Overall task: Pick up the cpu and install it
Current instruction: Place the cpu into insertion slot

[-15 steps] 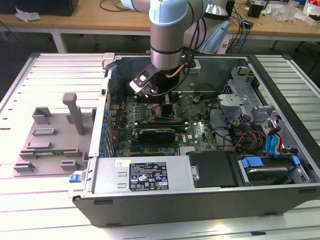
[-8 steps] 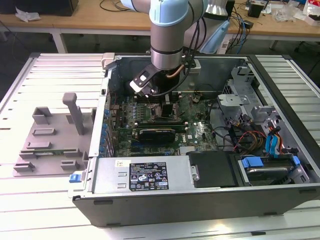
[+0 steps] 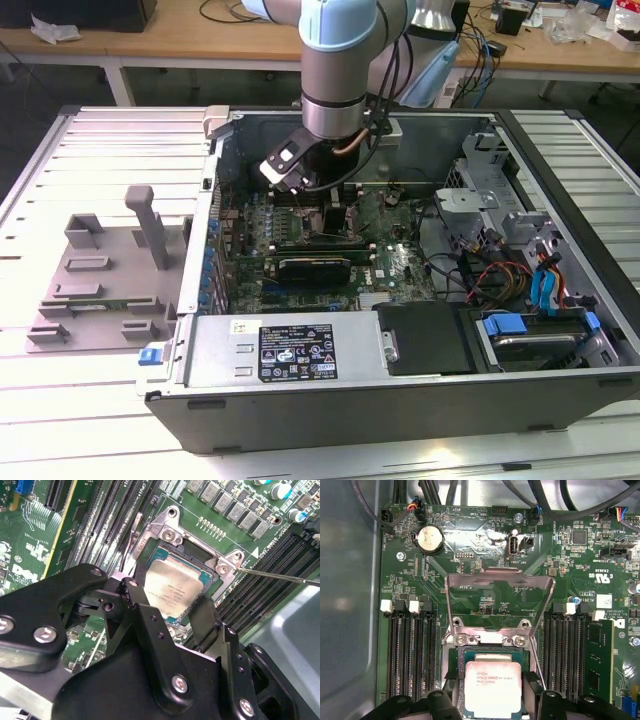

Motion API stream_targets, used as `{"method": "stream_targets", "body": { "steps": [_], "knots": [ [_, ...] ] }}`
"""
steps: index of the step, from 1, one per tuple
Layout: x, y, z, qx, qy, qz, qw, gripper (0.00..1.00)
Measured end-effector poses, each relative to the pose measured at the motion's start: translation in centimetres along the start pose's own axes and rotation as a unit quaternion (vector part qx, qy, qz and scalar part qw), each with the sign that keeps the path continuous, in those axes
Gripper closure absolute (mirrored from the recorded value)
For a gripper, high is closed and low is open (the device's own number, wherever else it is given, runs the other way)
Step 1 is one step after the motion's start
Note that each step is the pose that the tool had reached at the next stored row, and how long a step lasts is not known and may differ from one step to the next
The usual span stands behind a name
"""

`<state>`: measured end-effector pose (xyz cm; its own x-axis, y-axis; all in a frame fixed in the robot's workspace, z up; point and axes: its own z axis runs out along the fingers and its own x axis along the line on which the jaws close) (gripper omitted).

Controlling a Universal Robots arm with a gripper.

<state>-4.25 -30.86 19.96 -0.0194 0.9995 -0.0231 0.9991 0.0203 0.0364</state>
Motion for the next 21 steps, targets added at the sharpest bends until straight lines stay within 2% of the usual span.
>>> {"method": "stream_targets", "body": {
  "steps": [6,10,11,12,14,17,21],
  "knots": [
    [0.0,0.0,0.02,-0.0001,0.0055,0.0,1.0,0.39],
    [0.0,0.0,0.02,-0.0001,0.0059,0.0,1.0,0.39],
    [0.0,0.0,0.02,-0.0001,0.006,0.0,1.0,0.38],
    [0.0,0.0,0.02,-0.0001,0.0061,0.0,1.0,0.31],
    [-0.01,-0.01,0.0,-0.0001,0.0064,0.0,1.0,0.31],
    [-0.01,0.02,-0.59,-0.0001,0.0065,0.0,1.0,0.31],
    [-0.01,0.02,-0.65,-0.0001,0.0065,0.0,1.0,0.31]
  ]
}}
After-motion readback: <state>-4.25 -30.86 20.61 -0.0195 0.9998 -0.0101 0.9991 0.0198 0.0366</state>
